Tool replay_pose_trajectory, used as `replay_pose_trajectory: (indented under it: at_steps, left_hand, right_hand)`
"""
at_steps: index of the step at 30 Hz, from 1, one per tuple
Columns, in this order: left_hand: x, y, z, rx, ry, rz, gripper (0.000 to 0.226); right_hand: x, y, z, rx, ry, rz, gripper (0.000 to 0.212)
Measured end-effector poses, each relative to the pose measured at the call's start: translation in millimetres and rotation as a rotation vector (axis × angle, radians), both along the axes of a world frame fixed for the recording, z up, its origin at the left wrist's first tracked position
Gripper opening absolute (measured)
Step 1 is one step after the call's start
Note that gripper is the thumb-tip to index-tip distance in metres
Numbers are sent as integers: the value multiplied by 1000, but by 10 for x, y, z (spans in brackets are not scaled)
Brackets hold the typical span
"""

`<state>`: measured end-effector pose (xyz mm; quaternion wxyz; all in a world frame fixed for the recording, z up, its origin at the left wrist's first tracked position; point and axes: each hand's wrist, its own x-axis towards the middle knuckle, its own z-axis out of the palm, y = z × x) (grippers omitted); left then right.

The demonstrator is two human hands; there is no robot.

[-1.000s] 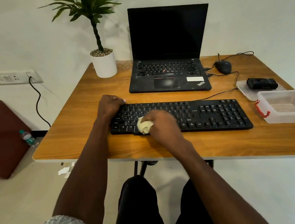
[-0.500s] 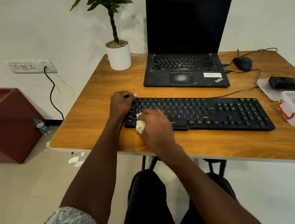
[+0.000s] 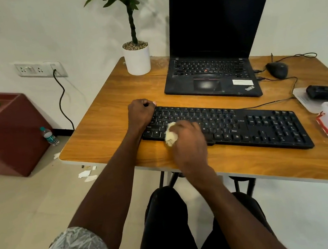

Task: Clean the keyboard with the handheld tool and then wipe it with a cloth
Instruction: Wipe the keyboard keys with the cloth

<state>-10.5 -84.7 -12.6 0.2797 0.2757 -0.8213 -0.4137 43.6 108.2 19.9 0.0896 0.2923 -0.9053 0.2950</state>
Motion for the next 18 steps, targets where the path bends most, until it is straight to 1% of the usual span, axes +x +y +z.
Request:
replay_pose_trajectory:
  at_steps: [2, 4, 6, 7, 9, 11, 13, 15, 17, 18]
  left_hand:
    - [-6, -5, -11, -7, -14, 7, 25]
    - [-6, -30, -21, -10, -18, 8, 29]
    - [11, -55, -7, -11, -18, 4, 28]
    - [13, -69, -9, -7, -17, -1, 27]
    - [13, -82, -14, 12, -15, -8, 23]
    - [13, -54, -8, 10, -15, -13, 21]
    - [8, -25, -3, -21, -15, -25, 21]
    - [2, -7, 2, -50, -19, -32, 21]
    - [-1, -1, 0, -71, -28, -33, 21]
    - [-3, -2, -4, -74, -34, -32, 21]
  right_hand:
    - [46, -236, -26, -12, -10, 186, 32]
    - [17, -356, 7, 24, -5, 320, 37]
    - [-63, -345, 71, 76, -24, 392, 40]
    - [-111, -293, 89, 92, -36, 393, 40]
    - [-176, -118, 121, 127, -60, 301, 41]
    - [-210, 117, 147, 120, -76, 104, 37]
    - [-235, 336, 183, 63, -101, -140, 31]
    - [-276, 436, 185, -17, -82, -300, 27]
    - [-288, 353, 162, 0, -65, -290, 26]
    - [-272, 248, 144, 19, -70, -229, 25]
